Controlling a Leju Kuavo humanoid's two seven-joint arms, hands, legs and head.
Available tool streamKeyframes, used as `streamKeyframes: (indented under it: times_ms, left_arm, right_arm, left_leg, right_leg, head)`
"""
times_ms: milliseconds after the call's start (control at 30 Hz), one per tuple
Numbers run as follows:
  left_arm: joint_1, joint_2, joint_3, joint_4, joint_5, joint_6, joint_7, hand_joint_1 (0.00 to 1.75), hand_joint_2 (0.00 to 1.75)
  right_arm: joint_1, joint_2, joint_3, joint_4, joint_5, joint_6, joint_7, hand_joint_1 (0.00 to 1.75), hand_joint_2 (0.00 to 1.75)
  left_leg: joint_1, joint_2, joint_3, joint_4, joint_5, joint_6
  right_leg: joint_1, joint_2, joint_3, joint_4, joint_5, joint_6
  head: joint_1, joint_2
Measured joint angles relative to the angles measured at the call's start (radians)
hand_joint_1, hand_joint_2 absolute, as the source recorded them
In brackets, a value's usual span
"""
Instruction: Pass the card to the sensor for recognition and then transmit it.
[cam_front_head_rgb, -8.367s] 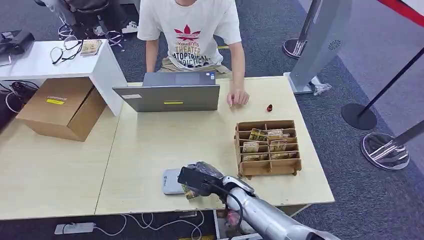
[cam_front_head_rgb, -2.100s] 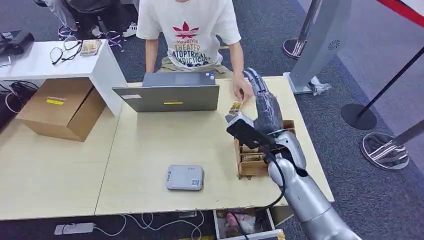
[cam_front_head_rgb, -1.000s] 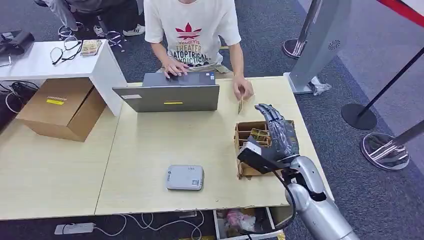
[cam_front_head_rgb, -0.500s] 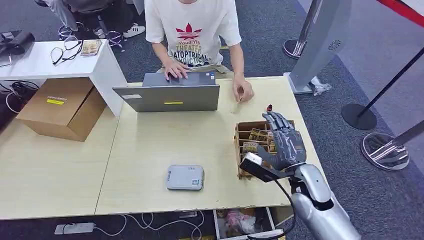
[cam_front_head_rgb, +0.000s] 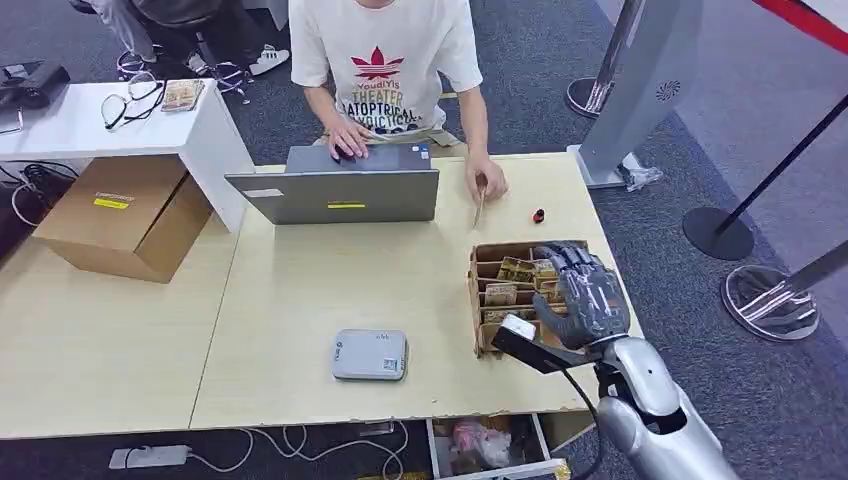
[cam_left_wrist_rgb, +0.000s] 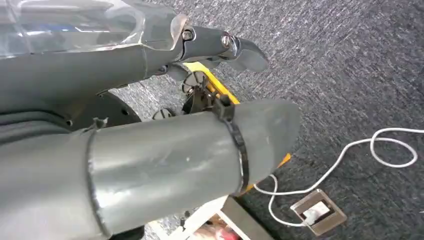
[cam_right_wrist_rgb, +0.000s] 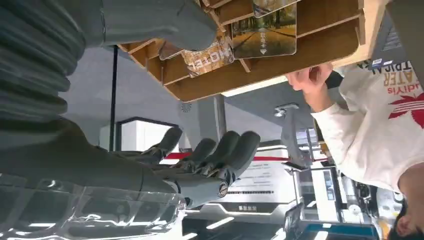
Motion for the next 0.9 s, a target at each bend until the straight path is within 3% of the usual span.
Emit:
streamKeyframes:
  times_ms: [233, 267, 333, 500, 833, 900]
  left_arm:
    - [-0.008, 0.0, 0.021, 0.0, 0.001, 0.0, 0.0, 0.0, 0.0]
    - [-0.011, 0.0, 0.023, 0.0, 0.002, -0.001, 0.0, 0.0, 0.0]
    - [-0.015, 0.0, 0.027, 0.002, 0.002, -0.003, -0.001, 0.0, 0.0]
    - [-0.022, 0.0, 0.035, 0.014, -0.001, -0.011, -0.004, 0.0, 0.0]
    - [-0.031, 0.0, 0.053, 0.042, 0.002, -0.024, -0.002, 0.0, 0.0]
    - [-0.034, 0.001, 0.053, 0.05, 0.003, -0.025, -0.001, 0.0, 0.0]
  right_arm:
    - [0.008, -0.008, -0.001, -0.007, 0.004, 0.01, 0.005, 0.77, 1.75]
    - [0.008, -0.009, -0.001, -0.007, 0.004, 0.013, 0.008, 0.87, 1.75]
    - [0.008, -0.009, -0.001, -0.007, 0.004, 0.015, 0.009, 0.77, 1.75]
    - [0.008, -0.009, -0.002, 0.0, -0.002, 0.026, 0.01, 0.84, 1.75]
    - [0.007, -0.009, -0.018, 0.04, -0.016, 0.032, 0.0, 0.73, 1.75]
    - [0.006, -0.009, -0.019, 0.05, -0.02, 0.034, 0.0, 0.8, 1.75]
  left_leg:
    - [0.0, 0.0, 0.0, 0.0, 0.0, 0.0]
    - [0.0, 0.0, 0.0, 0.0, 0.0, 0.0]
    - [0.0, 0.0, 0.0, 0.0, 0.0, 0.0]
    - [0.0, 0.0, 0.0, 0.0, 0.0, 0.0]
    - [0.0, 0.0, 0.0, 0.0, 0.0, 0.0]
    - [0.0, 0.0, 0.0, 0.0, 0.0, 0.0]
  right_leg:
    - [0.0, 0.0, 0.0, 0.0, 0.0, 0.0]
    - [0.0, 0.0, 0.0, 0.0, 0.0, 0.0]
    - [0.0, 0.0, 0.0, 0.0, 0.0, 0.0]
    - [0.0, 0.0, 0.0, 0.0, 0.0, 0.0]
    - [0.0, 0.0, 0.0, 0.0, 0.0, 0.0]
    - [0.0, 0.0, 0.0, 0.0, 0.0, 0.0]
  head:
    - [0.0, 0.0]
    - [0.0, 0.0]
    - [0.0, 0.0]
    - [0.0, 0.0]
    - [0.0, 0.0]
    - [0.0, 0.0]
